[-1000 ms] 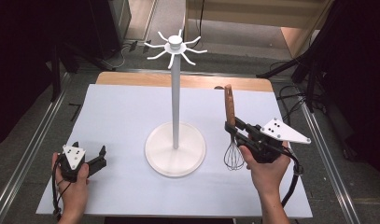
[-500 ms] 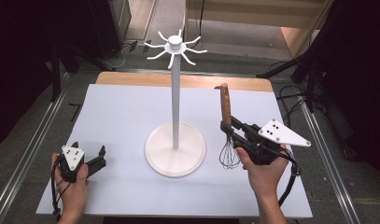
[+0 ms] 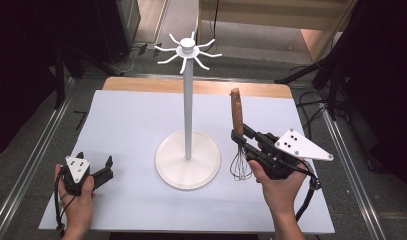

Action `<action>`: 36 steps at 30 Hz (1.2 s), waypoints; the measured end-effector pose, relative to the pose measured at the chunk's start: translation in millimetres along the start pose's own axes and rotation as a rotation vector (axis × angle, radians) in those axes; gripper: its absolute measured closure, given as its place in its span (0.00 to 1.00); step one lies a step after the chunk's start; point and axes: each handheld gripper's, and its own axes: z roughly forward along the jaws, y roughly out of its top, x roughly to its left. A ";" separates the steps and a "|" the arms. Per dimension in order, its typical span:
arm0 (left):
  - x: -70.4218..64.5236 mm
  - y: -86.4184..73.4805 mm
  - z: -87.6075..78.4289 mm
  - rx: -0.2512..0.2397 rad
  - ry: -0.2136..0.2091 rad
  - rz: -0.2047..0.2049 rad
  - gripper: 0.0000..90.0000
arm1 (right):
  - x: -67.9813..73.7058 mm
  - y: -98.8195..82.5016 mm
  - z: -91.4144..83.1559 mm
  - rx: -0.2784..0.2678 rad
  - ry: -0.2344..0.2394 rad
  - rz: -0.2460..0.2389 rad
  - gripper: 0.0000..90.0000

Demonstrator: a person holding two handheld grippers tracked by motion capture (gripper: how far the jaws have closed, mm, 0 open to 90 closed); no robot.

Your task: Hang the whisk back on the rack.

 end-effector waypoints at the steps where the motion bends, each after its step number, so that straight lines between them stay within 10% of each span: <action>1: -0.1 -0.1 -0.2 -0.002 0.002 -0.001 0.15 | 0.0 0.0 0.0 0.000 0.000 0.000 0.79; 36: -0.2 -0.9 -2.0 -0.016 0.005 0.002 0.15 | 26.6 38.8 12.1 -0.109 0.008 -0.061 0.79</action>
